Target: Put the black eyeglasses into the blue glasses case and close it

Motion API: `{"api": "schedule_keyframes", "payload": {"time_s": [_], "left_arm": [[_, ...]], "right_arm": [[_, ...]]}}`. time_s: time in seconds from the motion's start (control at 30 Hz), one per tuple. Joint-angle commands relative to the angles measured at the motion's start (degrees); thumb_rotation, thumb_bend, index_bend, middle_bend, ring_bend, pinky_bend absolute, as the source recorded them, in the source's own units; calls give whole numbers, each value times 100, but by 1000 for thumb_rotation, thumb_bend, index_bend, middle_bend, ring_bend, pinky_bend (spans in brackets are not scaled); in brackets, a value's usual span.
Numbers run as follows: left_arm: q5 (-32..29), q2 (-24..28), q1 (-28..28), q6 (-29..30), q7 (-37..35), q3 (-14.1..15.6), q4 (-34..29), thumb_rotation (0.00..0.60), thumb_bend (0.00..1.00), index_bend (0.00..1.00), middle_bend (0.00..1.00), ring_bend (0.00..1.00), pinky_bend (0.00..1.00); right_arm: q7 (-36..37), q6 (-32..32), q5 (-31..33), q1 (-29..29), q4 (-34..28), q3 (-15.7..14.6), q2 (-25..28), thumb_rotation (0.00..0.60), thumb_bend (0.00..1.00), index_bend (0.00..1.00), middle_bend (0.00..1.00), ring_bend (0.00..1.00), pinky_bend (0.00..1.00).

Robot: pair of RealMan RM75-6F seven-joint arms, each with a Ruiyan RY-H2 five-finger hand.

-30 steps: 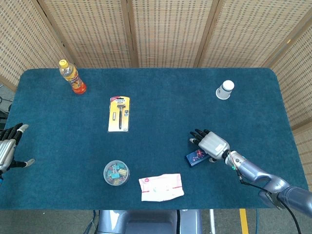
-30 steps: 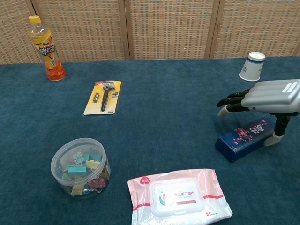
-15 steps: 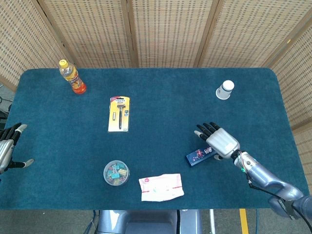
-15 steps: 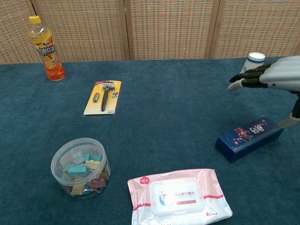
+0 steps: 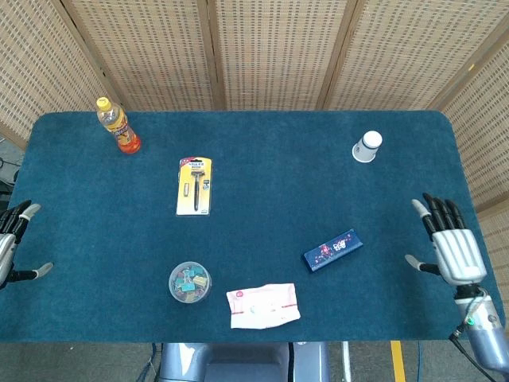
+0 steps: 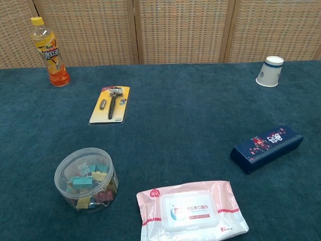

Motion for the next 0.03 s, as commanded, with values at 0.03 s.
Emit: {"api": "schedule_keyframes", "payload": {"time_s": [0.03], "left_arm": [[209, -11, 90, 147, -152, 56, 91, 600, 0, 0, 0, 0, 0]], "right_arm": [[123, 330, 37, -343, 39, -5, -138, 600, 0, 0, 0, 0, 0]]}}
